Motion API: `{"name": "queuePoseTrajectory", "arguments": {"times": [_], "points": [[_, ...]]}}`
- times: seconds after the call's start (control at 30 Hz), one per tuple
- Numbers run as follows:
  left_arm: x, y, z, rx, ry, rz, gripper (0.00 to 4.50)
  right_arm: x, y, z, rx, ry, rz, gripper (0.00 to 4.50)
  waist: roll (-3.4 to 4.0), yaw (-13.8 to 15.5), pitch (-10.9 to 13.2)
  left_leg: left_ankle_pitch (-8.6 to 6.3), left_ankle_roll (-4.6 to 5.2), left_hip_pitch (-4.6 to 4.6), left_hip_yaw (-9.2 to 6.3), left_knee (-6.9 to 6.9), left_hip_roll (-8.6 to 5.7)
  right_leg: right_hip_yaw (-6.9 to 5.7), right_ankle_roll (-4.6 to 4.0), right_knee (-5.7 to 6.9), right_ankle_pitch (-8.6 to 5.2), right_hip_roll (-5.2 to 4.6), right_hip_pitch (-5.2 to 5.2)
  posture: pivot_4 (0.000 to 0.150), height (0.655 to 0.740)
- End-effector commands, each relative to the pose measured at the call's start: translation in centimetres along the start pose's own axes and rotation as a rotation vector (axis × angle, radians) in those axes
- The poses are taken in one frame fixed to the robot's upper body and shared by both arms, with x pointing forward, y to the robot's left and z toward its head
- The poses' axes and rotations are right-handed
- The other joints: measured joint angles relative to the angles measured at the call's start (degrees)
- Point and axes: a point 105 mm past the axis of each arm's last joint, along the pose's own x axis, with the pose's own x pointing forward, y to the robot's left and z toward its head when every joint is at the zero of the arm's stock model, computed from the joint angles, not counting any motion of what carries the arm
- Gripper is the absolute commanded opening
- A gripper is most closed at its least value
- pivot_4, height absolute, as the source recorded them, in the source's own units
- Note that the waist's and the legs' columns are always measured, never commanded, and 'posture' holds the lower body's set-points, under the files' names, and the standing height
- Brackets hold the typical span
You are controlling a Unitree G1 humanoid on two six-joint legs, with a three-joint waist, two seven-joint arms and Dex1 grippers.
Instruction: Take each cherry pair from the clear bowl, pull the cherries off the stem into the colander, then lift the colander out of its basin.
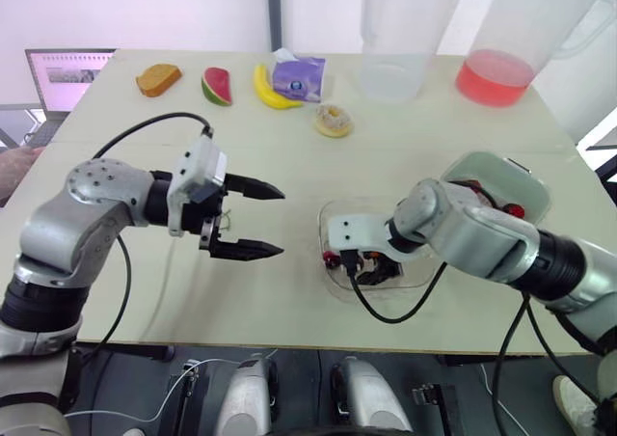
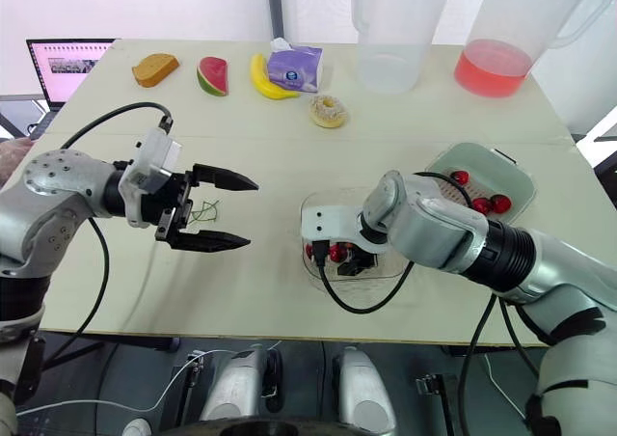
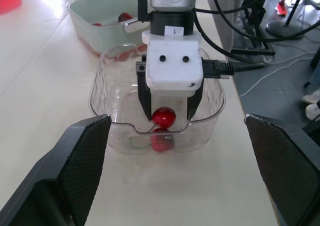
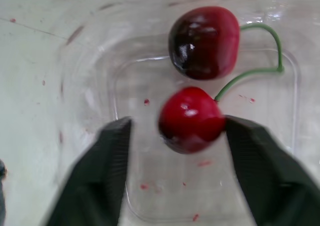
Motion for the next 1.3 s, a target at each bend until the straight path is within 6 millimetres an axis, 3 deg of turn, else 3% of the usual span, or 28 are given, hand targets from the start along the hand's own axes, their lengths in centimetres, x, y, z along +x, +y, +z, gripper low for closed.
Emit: {"name": "queuePoseTrajectory", "arguments": {"times": [0.03,0.07,0.27,0.63,0.8,0.97,1.3], "points": [[0.2,-0.1,1.0,0.051,-0.002,-0.010,4.50,-0.4,-0.4,0.2,-0.004,-0.006,-0.024,1.01,0.00,0.0,0.0,0.00,0.00,0.00,0.00,0.00,0.00,0.00,0.00,0.00,0.00,0.00,0.00,0.150,0.7400],[0.2,-0.1,1.0,0.051,-0.002,-0.010,4.50,-0.4,-0.4,0.2,-0.003,-0.006,-0.026,0.80,0.00,0.0,0.0,0.00,0.00,0.00,0.00,0.00,0.00,0.00,0.00,0.00,0.00,0.01,0.00,0.150,0.7400],[0.2,0.0,1.0,0.052,-0.003,-0.009,4.50,-1.0,-0.9,0.3,0.005,-0.018,-0.049,0.80,0.00,0.0,0.0,0.00,0.00,0.00,0.00,0.00,0.00,0.00,0.00,0.00,0.00,0.01,0.00,0.150,0.7400],[0.6,0.6,1.5,0.038,-0.044,0.007,4.50,-6.5,-0.8,-0.2,-0.040,-0.120,-0.233,0.80,0.00,0.1,0.0,0.00,0.00,0.00,-0.02,0.00,-0.02,0.00,0.00,-0.01,0.00,-0.02,0.03,0.150,0.7400],[1.0,1.5,2.2,0.014,-0.104,0.036,4.50,-8.1,-1.5,1.0,-0.227,-0.214,-0.441,0.80,0.00,0.1,0.0,0.00,0.00,0.00,-0.03,0.03,-0.02,0.02,0.01,0.00,0.00,0.00,0.04,0.150,0.7400],[2.3,2.8,2.4,-0.028,-0.133,0.054,4.50,-8.9,-2.3,0.1,-0.517,-0.181,-0.653,0.80,0.00,0.1,0.0,0.00,-0.01,0.01,-0.03,0.03,-0.06,0.03,0.02,-0.01,-0.01,0.05,0.06,0.150,0.7400],[6.2,6.1,2.4,-0.142,-0.125,0.119,4.50,-8.4,-2.7,-1.0,-0.754,-0.086,-0.721,0.80,0.00,0.1,0.0,0.19,-0.31,0.04,-0.02,0.07,-0.05,0.04,0.03,0.00,0.00,0.10,0.10,0.150,0.7400]]}}
